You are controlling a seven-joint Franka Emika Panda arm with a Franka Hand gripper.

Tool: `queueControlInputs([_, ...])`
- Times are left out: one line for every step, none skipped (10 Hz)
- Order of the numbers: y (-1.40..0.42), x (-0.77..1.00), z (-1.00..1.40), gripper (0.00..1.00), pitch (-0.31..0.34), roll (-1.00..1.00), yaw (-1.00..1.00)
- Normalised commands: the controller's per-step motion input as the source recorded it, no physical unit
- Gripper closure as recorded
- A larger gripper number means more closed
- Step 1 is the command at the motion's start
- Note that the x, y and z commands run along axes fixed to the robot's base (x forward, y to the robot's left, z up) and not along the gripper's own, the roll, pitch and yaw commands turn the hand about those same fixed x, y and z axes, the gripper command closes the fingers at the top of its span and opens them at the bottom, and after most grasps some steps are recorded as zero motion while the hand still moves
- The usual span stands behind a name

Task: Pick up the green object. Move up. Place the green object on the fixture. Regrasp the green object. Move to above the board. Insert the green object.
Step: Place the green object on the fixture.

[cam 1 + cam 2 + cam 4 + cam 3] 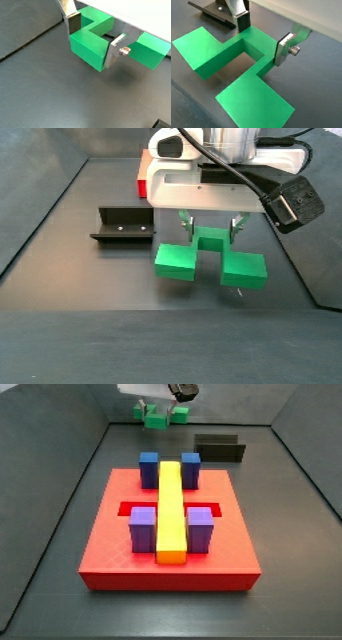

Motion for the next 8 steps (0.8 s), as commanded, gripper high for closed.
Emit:
queueControlInputs([-0.27,0.13,0.25,1.00,0.000,0.00,0.04])
queueControlInputs([-0.55,0.00,0.41,1.00,0.103,0.46,0.23])
queueControlInputs([-0.41,0.05,0.49,1.00,0.106,0.26,0.32])
queueControlInputs([-0.37,0.03,0.50,1.00,0.089,0.29,0.40])
queueControlInputs([-0.37,0.00,0.44,1.00,0.023,0.23,0.43])
queueControlInputs([-0.37,0.17,0.28,1.00,0.057,0.06,0.34])
queueControlInputs([-0.19,0.15,0.00,1.00,-0.006,-0.12,0.14])
queueControlInputs([-0.02,0.16,-0.01,1.00,-0.197,-0.39,0.00])
